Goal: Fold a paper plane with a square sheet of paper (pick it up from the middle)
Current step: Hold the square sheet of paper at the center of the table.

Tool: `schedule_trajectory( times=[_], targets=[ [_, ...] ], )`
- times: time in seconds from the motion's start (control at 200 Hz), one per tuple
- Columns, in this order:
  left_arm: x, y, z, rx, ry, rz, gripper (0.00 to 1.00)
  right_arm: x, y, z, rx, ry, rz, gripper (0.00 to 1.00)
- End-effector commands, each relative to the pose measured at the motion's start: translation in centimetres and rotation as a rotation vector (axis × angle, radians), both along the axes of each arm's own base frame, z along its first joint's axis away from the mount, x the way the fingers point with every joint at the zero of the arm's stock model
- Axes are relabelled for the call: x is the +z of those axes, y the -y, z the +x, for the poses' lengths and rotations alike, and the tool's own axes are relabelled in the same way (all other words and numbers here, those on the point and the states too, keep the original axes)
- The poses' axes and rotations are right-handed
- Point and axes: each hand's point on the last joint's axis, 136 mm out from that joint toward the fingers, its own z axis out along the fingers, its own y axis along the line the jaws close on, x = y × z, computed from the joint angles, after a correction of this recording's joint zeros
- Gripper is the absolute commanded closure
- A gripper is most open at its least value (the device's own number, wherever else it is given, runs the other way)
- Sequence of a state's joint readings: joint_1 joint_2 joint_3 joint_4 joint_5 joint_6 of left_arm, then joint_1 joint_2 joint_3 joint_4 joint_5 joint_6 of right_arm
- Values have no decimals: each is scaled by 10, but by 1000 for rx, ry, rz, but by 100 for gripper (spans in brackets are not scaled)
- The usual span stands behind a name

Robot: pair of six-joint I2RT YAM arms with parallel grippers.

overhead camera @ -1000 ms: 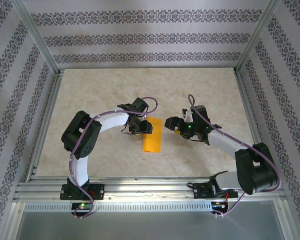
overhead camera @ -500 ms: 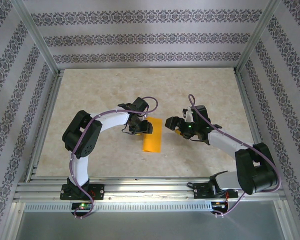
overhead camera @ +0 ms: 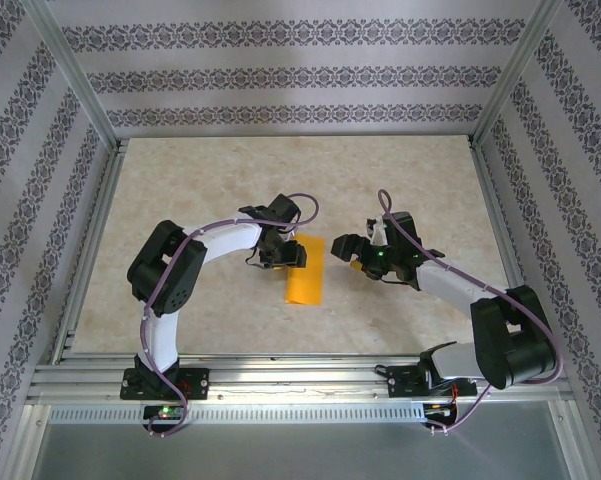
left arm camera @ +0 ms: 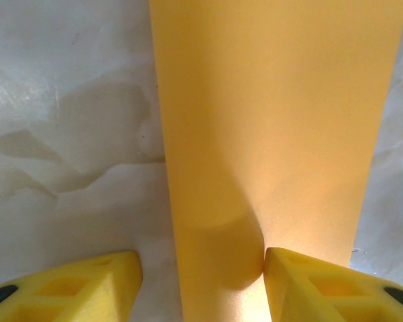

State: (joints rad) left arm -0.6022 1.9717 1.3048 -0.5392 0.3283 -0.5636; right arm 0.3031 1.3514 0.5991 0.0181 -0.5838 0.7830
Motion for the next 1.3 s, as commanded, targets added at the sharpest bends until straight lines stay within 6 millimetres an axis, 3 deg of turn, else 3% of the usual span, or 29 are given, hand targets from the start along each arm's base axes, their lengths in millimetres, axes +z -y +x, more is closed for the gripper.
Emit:
schedule_trajectory(
  times=[0.0,0.165,0.25,0.44,0.789,1.294],
  targets=[
    [-42,-11,-9,-25,-38,104,46,-8,4,0,-22,-32,-9,12],
    [-42,-12,-9,-22,-37,104,46,-8,4,-1,-18,-32,-12,13],
    [-43,-11,-9,-15,-38,98,46,-7,0,-2,5,-26,-1,24],
    [-43,-12,-11,-9,-41,99,46,-19,-11,-7,55,-56,8,66],
    [-45,-12,-11,-3,-43,98,46,-32,-20,-7,88,-71,-66,98],
    [-44,-12,-11,-6,-40,100,46,-53,-50,0,129,-79,-169,100]
  ],
)
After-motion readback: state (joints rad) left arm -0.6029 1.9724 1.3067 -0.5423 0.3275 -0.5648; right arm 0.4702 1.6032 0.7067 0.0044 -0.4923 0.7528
